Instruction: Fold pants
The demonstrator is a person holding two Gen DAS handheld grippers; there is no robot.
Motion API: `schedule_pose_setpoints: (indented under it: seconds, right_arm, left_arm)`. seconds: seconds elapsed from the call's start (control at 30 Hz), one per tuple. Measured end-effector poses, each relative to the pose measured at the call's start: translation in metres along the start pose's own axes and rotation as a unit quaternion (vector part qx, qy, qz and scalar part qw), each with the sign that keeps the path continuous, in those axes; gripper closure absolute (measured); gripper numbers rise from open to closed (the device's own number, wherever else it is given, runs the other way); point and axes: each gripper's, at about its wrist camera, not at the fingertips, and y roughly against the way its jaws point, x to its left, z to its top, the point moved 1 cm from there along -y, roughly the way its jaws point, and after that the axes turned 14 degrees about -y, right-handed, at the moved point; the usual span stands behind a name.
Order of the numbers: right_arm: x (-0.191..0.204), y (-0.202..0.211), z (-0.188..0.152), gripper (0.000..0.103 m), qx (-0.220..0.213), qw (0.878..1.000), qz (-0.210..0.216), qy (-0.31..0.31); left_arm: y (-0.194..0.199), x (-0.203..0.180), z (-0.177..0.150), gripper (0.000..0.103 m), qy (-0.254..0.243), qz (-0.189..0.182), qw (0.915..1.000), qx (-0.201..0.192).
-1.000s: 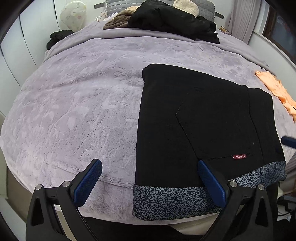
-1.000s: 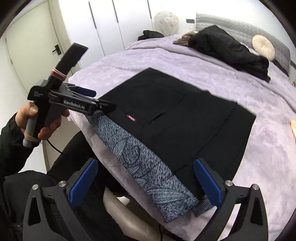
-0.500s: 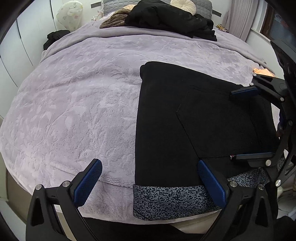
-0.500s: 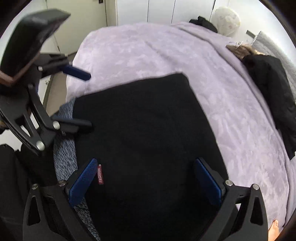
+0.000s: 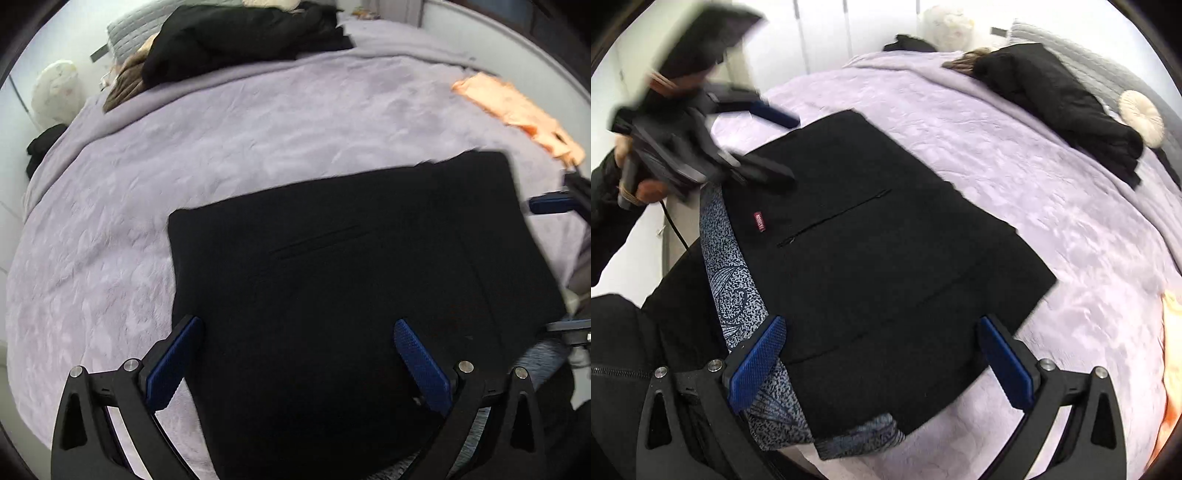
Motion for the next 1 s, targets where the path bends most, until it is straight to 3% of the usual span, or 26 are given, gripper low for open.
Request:
schedule_pose_setpoints:
  seconds: [0.1,0.23,0.37,0.43,0.5,0.63,0.7,0.8,0.9,0.93,1.0]
  right_arm:
    - [-0.022,0.017,-0.018,0.0,-0.023,0.997,-0.014,-0.077]
    - [-0.054,0.028,-0.04,0.0,-0.032,0.981,0.01,-0.191]
    - [-0.066,0.015,-0.041,0.0,-0.026,0.965,0.066,-0.253]
    - [-0.066,0.003,-0.039,0.0,-0.013,0.959,0.091,-0.269]
    - [-0.065,-0.012,-0.036,0.0,0.001,0.954,0.115,-0.276]
    - [-0.056,-0.039,-0.027,0.0,0.011,0.942,0.171,-0.29]
    - [-0.043,-0.046,-0.019,0.003,0.01,0.944,0.185,-0.274]
    - [-0.035,-0.056,-0.015,0.006,0.014,0.951,0.166,-0.262]
    - [-0.043,-0.048,-0.015,0.023,0.008,0.944,0.177,-0.279]
    - [-0.046,-0.046,-0.015,0.032,0.007,0.941,0.182,-0.284]
    - [-0.043,-0.044,-0.013,0.037,0.004,0.943,0.179,-0.281]
  left_arm:
    - [0.017,0.023,-0.019,0.0,0.048,-0.032,0.9979,-0.028]
    - [0.04,0.058,-0.045,0.0,0.102,-0.059,0.9909,-0.065]
    - [0.019,0.079,-0.055,0.0,0.145,-0.117,0.9816,-0.042]
    - [0.004,0.072,-0.058,0.0,0.147,-0.173,0.9733,-0.033]
    - [-0.007,0.058,-0.056,0.0,0.13,-0.202,0.9703,-0.025]
    - [-0.014,0.042,-0.051,0.0,0.132,-0.204,0.9696,-0.027]
    - [-0.017,0.041,-0.048,0.0,0.137,-0.211,0.9676,-0.024]
    - [-0.024,0.042,-0.049,0.0,0.123,-0.223,0.9666,-0.031]
    - [-0.024,0.044,-0.051,0.002,0.136,-0.233,0.9616,-0.047]
    - [-0.018,0.039,-0.05,0.007,0.128,-0.222,0.9649,-0.058]
    - [-0.007,0.029,-0.048,0.013,0.112,-0.198,0.9714,-0.069]
